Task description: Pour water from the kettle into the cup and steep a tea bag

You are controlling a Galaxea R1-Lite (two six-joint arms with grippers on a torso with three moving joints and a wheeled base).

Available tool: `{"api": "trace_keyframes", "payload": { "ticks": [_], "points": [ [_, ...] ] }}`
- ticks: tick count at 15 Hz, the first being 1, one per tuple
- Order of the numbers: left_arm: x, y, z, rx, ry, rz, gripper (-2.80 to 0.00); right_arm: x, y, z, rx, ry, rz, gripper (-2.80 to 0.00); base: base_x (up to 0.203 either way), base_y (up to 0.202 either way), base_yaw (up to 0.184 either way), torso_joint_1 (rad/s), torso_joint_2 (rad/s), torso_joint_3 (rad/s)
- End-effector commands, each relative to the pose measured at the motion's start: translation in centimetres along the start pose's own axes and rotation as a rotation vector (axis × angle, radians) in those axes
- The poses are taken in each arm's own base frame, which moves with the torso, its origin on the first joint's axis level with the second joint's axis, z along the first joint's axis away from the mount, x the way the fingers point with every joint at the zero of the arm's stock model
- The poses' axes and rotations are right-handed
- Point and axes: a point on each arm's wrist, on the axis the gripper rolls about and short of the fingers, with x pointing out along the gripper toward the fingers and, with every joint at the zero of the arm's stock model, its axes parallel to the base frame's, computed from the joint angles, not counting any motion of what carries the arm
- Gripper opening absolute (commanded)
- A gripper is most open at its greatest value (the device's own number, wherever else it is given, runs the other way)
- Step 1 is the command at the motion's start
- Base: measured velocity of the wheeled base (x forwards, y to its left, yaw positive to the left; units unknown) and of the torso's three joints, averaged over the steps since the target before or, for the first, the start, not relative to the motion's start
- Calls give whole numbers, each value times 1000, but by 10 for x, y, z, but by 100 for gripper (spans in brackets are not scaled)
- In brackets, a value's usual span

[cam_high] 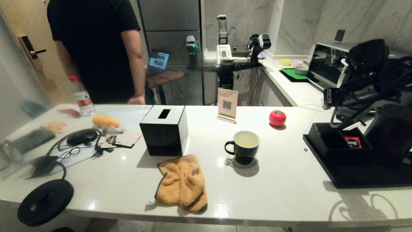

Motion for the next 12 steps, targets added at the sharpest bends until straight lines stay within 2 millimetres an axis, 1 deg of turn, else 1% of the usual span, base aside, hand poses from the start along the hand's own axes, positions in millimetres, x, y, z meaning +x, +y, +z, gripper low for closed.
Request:
{"api": "trace_keyframes", "payload": {
  "ticks": [1,4,8,10,12],
  "points": [
    [0,0,0,1,0,0,-280,-25,2,1,-2,-50,18,-280,0,0,0,0,0,0],
    [0,0,0,1,1,0,-280,-48,10,1,-16,-91,51,-280,0,0,0,0,0,0],
    [0,0,0,1,0,0,-280,-72,20,-2,-27,-157,94,-280,0,0,0,0,0,0],
    [0,0,0,0,0,0,-280,-83,20,-2,-23,-193,106,-280,0,0,0,0,0,0],
    [0,0,0,0,1,0,-280,-90,19,0,-19,-213,107,-280,0,0,0,0,0,0]
  ]
}}
